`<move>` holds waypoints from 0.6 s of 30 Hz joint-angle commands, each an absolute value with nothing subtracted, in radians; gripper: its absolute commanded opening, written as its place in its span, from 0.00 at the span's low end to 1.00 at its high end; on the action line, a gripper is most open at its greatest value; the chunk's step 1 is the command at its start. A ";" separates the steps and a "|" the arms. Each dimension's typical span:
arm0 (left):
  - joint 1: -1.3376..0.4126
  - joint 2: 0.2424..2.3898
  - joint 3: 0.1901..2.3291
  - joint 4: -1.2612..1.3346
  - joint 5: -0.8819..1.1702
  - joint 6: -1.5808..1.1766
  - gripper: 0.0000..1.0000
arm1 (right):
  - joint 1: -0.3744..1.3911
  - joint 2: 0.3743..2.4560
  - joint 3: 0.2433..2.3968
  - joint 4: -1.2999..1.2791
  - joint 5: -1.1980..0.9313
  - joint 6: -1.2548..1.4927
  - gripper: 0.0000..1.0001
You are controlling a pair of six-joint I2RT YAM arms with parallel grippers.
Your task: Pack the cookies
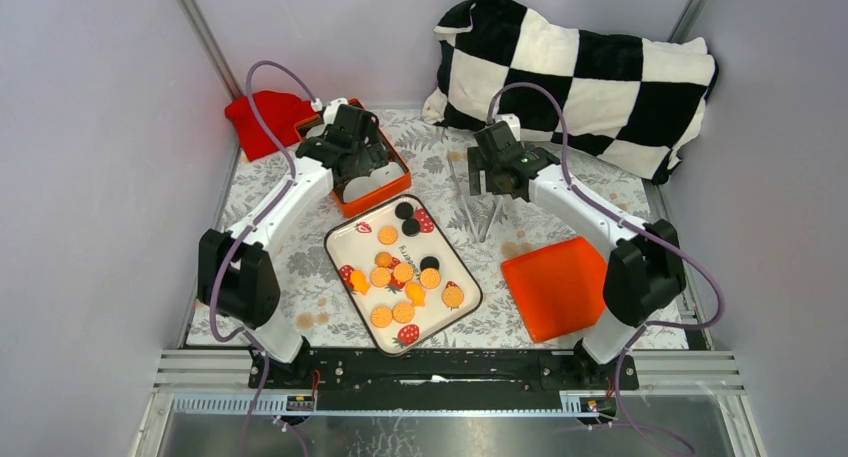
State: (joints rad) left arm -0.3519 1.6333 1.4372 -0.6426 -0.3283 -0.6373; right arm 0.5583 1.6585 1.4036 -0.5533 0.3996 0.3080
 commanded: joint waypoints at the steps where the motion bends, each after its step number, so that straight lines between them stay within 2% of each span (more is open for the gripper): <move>1: -0.351 1.669 1.440 -0.608 -0.303 -0.658 0.92 | 0.570 1.735 1.420 -0.557 0.354 0.313 1.00; 18: -0.350 1.674 1.432 -0.590 -0.303 -0.642 0.92 | 0.569 2.005 1.378 -0.472 0.220 0.327 1.00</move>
State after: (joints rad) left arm -0.3519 1.6676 1.4372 -0.6289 -0.3016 -0.6430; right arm 0.5602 1.9697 1.3872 -0.5018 0.2562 0.3187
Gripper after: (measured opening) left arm 0.917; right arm 0.994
